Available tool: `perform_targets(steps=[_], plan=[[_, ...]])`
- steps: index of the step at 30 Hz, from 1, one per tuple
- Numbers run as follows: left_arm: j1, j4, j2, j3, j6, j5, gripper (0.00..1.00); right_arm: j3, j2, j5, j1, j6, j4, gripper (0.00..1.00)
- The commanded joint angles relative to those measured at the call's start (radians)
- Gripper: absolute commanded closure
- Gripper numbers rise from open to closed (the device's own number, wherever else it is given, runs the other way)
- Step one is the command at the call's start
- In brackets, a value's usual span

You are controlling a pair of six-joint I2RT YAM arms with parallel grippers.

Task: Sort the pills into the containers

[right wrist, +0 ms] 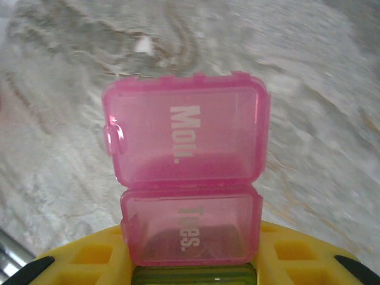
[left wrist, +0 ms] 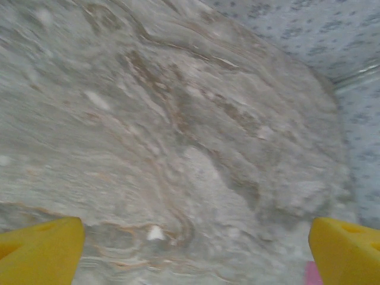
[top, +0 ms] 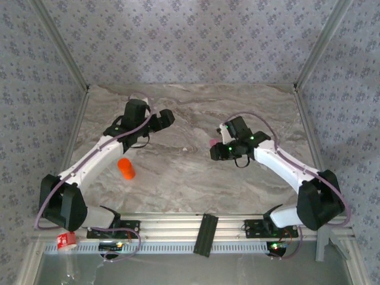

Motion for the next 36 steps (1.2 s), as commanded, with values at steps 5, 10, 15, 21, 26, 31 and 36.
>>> perform_targets(steps=[5,10,15,21,26,31,36], plan=[[0.036,0.267,0.020,-0.075,-0.285,0.350,0.04,0.133,0.118,-0.068,0.066,-0.082,0.041,0.82],[0.034,0.431,0.031,-0.159,-0.426,0.381,0.04,0.155,0.153,-0.094,0.101,-0.118,0.085,0.83],[0.007,0.536,0.045,-0.198,-0.510,0.390,0.04,0.164,0.176,-0.088,0.111,-0.108,0.104,0.83],[-0.045,0.554,0.056,-0.198,-0.533,0.374,0.04,0.177,0.200,-0.080,0.116,-0.088,0.125,0.85],[-0.069,0.573,0.053,-0.210,-0.553,0.363,0.04,0.213,0.218,-0.060,0.117,-0.070,0.128,0.85],[-0.086,0.581,0.047,-0.227,-0.565,0.353,0.04,0.226,0.231,-0.036,0.119,-0.055,0.124,0.86],[-0.093,0.618,0.047,-0.249,-0.585,0.346,0.04,0.225,0.237,-0.041,0.119,-0.037,0.136,0.86]])
